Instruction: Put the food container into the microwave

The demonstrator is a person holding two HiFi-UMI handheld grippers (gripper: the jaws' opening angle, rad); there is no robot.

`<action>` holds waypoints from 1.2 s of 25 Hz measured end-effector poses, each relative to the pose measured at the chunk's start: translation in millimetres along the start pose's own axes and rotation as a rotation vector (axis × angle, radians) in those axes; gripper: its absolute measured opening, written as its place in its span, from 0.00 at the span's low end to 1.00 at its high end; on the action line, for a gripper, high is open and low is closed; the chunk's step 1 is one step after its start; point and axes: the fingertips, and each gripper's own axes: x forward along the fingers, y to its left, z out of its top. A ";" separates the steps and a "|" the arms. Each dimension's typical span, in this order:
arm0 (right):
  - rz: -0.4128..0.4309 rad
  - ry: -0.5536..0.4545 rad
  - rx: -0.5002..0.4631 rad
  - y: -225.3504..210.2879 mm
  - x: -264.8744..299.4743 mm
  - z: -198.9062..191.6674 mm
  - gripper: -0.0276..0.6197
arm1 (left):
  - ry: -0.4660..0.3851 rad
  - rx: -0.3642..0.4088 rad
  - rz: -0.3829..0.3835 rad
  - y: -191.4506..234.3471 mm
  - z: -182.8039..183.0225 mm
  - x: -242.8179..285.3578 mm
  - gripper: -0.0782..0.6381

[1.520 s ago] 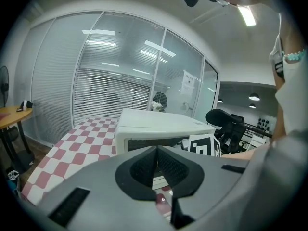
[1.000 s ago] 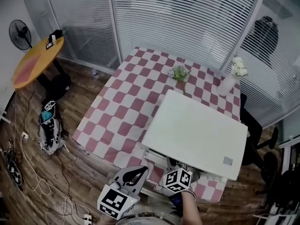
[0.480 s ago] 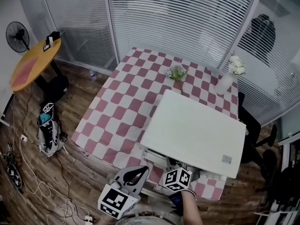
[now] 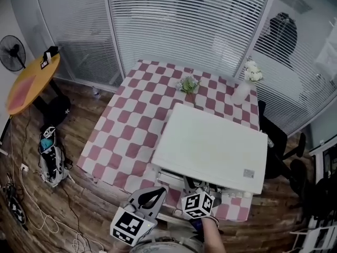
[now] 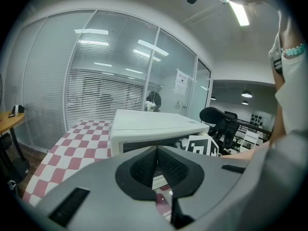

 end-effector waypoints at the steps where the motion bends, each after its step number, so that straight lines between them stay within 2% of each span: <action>1: -0.006 0.003 0.010 -1.2 -2.0 -1.1 0.26 | -0.001 0.005 -0.003 -0.5 0.5 0.0 0.13; 5: -0.032 0.004 0.073 -6.1 -10.7 -4.4 0.26 | 0.002 0.020 -0.019 -2.7 0.2 0.8 0.13; 10: -0.056 -0.005 0.213 -11.7 -26.2 -8.8 0.26 | 0.017 0.048 -0.045 -9.2 -5.3 2.8 0.13; 18: -0.049 -0.021 0.387 -7.0 -50.6 -22.5 0.23 | 0.029 0.077 -0.115 -27.0 -6.6 8.2 0.13; 21: -0.047 -0.031 0.440 -4.0 -63.0 -26.1 0.18 | 0.031 0.093 -0.139 -34.0 -6.7 11.0 0.13; 25: -0.038 -0.068 0.462 2.0 -79.2 -20.9 0.06 | 0.040 0.115 -0.175 -45.1 -8.2 14.5 0.13; 30: -0.003 -0.141 0.526 7.3 -99.2 -5.6 0.03 | 0.043 0.138 -0.206 -55.3 -7.8 17.5 0.13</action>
